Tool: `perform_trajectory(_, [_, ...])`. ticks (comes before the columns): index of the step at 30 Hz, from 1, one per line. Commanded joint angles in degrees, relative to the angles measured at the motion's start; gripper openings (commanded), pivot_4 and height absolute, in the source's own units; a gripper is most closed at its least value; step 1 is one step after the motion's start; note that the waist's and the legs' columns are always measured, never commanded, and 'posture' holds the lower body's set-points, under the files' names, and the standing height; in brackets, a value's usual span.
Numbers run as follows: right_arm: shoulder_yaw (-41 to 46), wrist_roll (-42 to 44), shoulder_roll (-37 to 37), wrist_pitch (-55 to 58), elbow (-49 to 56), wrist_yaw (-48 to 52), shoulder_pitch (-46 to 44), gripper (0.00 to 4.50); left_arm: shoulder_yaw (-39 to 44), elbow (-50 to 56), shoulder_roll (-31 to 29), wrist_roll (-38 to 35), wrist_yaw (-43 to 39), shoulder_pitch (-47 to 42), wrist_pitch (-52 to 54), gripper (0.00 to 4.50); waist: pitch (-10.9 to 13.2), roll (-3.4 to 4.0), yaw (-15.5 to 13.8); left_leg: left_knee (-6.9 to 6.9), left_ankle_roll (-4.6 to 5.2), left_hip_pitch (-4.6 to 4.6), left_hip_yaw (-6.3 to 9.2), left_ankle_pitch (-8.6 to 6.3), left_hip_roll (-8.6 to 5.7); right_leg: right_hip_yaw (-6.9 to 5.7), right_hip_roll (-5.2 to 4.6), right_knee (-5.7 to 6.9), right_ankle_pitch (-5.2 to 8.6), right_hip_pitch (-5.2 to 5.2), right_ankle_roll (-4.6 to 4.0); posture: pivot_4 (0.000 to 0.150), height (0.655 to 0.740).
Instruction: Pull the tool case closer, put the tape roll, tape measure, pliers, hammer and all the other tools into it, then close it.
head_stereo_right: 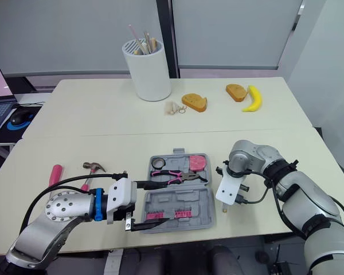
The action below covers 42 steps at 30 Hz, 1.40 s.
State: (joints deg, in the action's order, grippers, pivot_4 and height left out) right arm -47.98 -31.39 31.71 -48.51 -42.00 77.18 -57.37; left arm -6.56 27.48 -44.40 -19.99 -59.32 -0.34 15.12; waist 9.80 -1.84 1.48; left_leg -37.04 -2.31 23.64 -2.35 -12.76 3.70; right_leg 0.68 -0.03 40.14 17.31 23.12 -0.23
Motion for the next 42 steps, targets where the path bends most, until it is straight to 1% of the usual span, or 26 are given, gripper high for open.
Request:
perform_trajectory(1, [0.03, -2.06, 1.56, -1.21, -0.58, -0.63, -0.13, 0.23, -0.16, 1.27, 0.45, 0.28, 0.07, -0.51, -1.37, 4.5, 0.0, 0.0, -0.01, 0.0, 0.0, 0.0, 0.0, 0.0, 0.0, 0.0, 0.0, 0.0, 0.0, 0.0, 0.0, 0.15, 0.7337])
perform_trajectory(4, [1.32, 0.05, 3.11, -0.89, 1.66, 0.68, 0.22, 0.23, -0.82, 0.56, 0.91, 0.64, -0.08, -1.39, -1.7, 4.5, 0.0, 0.0, -0.08, 0.0, 0.0, -0.01, 0.0, 0.0, 0.0, 0.0, -0.01, 0.03, 0.0, 0.0, 0.0, 0.15, 0.7337])
perform_trajectory(6, [4.2, 4.81, 6.76, 2.87, 8.02, 3.64, 2.43, 0.23, -1.23, 0.02, 1.43, 0.79, -0.09, -2.2, -1.82, 4.5, 0.01, 0.01, -0.38, 0.0, 0.0, 0.0, 0.0, 0.0, 0.0, -0.01, -0.01, 0.04, 0.0, 0.0, 0.0, 0.15, 0.7337])
perform_trajectory(7, [6.32, 8.11, 9.62, 6.84, 13.26, 5.84, 4.59, 0.23, -1.28, -0.29, 1.67, 0.79, -0.1, -2.51, -1.89, 4.5, 0.01, 0.01, -0.65, 0.0, 0.0, 0.02, 0.02, 0.0, 0.0, -0.02, -0.01, 0.04, 0.0, 0.0, 0.0, 0.15, 0.7337])
perform_trajectory(9, [10.39, 13.59, 14.91, 15.31, 23.67, 9.17, 9.48, 0.23, -1.2, -0.83, 1.94, 0.7, -0.21, -2.75, -2.12, 4.5, 0.03, 0.04, -1.18, 0.02, 0.0, 0.05, 0.02, 0.0, 0.01, 0.06, -0.08, 0.03, 0.01, 0.01, 0.01, 0.15, 0.7337])
perform_trajectory(12, [16.65, 19.96, 21.07, 30.18, 37.48, 11.49, 17.59, 0.23, -1.03, -1.52, 2.17, 0.59, -0.54, -2.71, -2.74, 4.5, 0.03, 0.04, -1.36, 0.02, 0.0, 0.1, 0.03, -0.01, 0.01, 0.08, -0.11, -0.03, 0.01, 0.02, 0.01, 0.15, 0.7337])
perform_trajectory(15, [25.07, 28.04, 24.92, 55.41, 52.29, 10.37, 27.35, 0.23, -0.95, -2.67, 2.39, 0.44, -1.0, -3.1, -3.7, 4.5, 0.02, 0.05, -1.29, 0.01, 0.0, 0.09, 0.06, 0.0, 0.02, 0.06, -0.19, -0.02, 0.01, 0.0, 0.01, 0.15, 0.7337])
perform_trajectory(18, [32.77, 32.78, 26.02, 77.96, 61.47, 5.38, 35.4, 0.23, -0.63, -3.59, 2.29, 0.04, -1.68, -3.7, -4.28, 4.5, 0.01, 0.06, -0.92, 0.02, 0.0, 0.03, 0.09, 0.0, 0.0, 0.07, -0.11, 0.04, 0.0, 0.0, 0.01, 0.15, 0.7337])
perform_trajectory(20, [38.08, 36.05, 25.0, 91.42, 65.45, 1.15, 40.19, 0.23, -0.37, -4.08, 2.22, -0.26, -2.36, -4.08, -4.71, 4.5, 0.01, 0.06, -1.06, 0.02, 0.0, 0.01, 0.12, 0.0, -0.02, 0.02, -0.07, 0.07, 0.0, -0.01, 0.01, 0.15, 0.7337])
perform_trajectory(21, [40.94, 37.09, 23.09, 98.06, 66.59, -2.19, 42.04, 0.23, -0.2, -4.22, 2.21, -0.56, -2.72, -4.27, -4.8, 4.5, 0.0, 0.05, -1.08, 0.02, 0.0, 0.0, 0.12, 0.0, -0.04, 0.01, -0.06, 0.07, 0.0, -0.02, 0.01, 0.15, 0.7337])
perform_trajectory(23, [44.36, 38.64, 20.16, 107.42, 68.27, -7.48, 43.77, 0.23, 0.2, -4.35, 2.2, -1.2, -3.33, -4.47, -4.81, 4.5, -0.01, 0.03, -0.92, 0.0, 0.0, 0.01, 0.06, 0.0, -0.06, 0.07, -0.04, 0.07, 0.01, -0.02, 0.02, 0.15, 0.7337])
perform_trajectory(26, [48.01, 39.81, 12.92, 120.59, 69.93, -16.36, 45.92, 0.23, 0.48, -4.48, 2.21, -1.94, -3.95, -4.79, -4.75, 4.5, -0.02, 0.01, -0.83, 0.03, 0.0, 0.02, 0.06, 0.0, -0.08, 0.09, 0.0, 0.05, 0.01, 0.0, 0.03, 0.15, 0.7337])
perform_trajectory(29, [49.71, 40.18, 7.07, 127.23, 69.64, -23.56, 45.99, 0.23, 0.63, -4.5, 2.27, -2.03, -4.24, -5.02, -4.76, 4.5, -0.02, 0.01, -0.82, 0.05, 0.0, 0.05, 0.08, 0.0, -0.08, 0.09, 0.15, 0.05, 0.02, 0.04, 0.04, 0.15, 0.7337])
perform_trajectory(32, [50.79, 39.57, 2.36, 129.56, 67.57, -30.23, 44.43, 0.23, 0.8, -4.42, 2.27, -2.02, -4.25, -5.17, -4.75, 4.5, -0.02, 0.02, -0.71, 0.04, 0.0, 0.06, 0.05, -0.01, -0.09, 0.13, 0.27, 0.04, 0.02, 0.05, 0.05, 0.15, 0.7337])
perform_trajectory(38, [51.5, 38.78, -5.47, 127.92, 62.45, -41.64, 42.21, 0.23, 0.49, -4.3, 2.42, -1.44, -3.51, -5.18, -5.05, 4.5, -0.03, 0.01, -0.23, 0.05, 0.0, 0.11, 0.08, -0.01, -0.08, 0.12, 0.31, 0.01, 0.02, 0.06, 0.07, 0.15, 0.7337])
perform_trajectory(42, [50.22, 39.57, -7.51, 126.04, 61.88, -45.44, 42.24, 0.23, 0.14, -4.42, 2.63, -0.94, -3.13, -5.23, -5.31, 4.5, -0.03, 0.01, 0.04, 0.06, 0.0, 0.14, 0.12, -0.01, -0.07, 0.11, 0.34, -0.02, 0.02, 0.06, 0.06, 0.15, 0.7337])
